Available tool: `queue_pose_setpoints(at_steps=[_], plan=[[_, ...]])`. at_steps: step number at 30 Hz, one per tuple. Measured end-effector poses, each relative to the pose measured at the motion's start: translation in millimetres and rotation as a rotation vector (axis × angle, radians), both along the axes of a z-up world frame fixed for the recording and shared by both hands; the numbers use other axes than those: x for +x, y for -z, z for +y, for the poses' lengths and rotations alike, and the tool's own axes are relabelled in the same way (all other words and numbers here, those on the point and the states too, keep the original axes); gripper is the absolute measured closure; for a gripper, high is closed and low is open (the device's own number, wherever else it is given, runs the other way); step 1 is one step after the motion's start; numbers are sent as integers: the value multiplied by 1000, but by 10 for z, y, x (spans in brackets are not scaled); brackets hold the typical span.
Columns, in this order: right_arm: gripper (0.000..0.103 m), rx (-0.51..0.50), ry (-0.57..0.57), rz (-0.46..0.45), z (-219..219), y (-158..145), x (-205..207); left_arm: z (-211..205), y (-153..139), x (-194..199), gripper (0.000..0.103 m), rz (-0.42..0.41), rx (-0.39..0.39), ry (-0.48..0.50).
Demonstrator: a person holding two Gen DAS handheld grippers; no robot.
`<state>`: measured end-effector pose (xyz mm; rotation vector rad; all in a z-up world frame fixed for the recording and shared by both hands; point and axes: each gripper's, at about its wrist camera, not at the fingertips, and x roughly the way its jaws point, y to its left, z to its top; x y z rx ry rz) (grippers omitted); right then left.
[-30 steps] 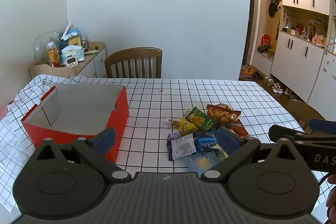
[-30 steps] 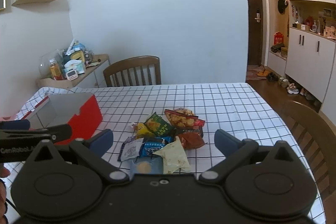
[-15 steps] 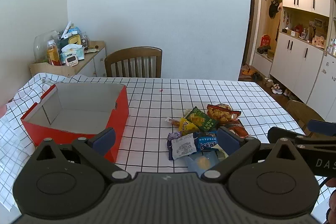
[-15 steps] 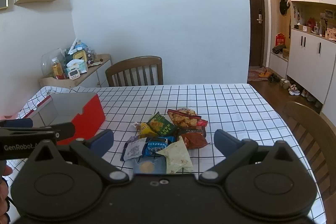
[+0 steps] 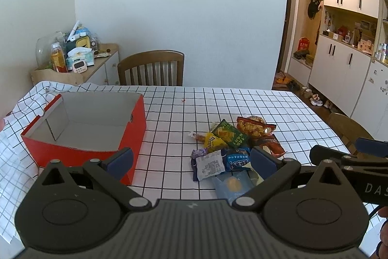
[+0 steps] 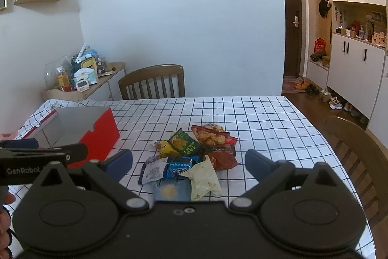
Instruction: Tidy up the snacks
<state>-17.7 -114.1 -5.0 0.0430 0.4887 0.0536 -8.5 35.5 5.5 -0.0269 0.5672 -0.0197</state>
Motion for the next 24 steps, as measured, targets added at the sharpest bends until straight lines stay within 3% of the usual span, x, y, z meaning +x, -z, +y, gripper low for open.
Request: queue_pose_setpoints(at_steps=[16, 24], plan=[[3, -5, 53, 6, 110, 41, -44, 62, 65, 90, 0, 15, 5, 81], [7, -5, 58, 68, 1, 153, 108, 72, 261, 316, 0, 112, -30, 76]])
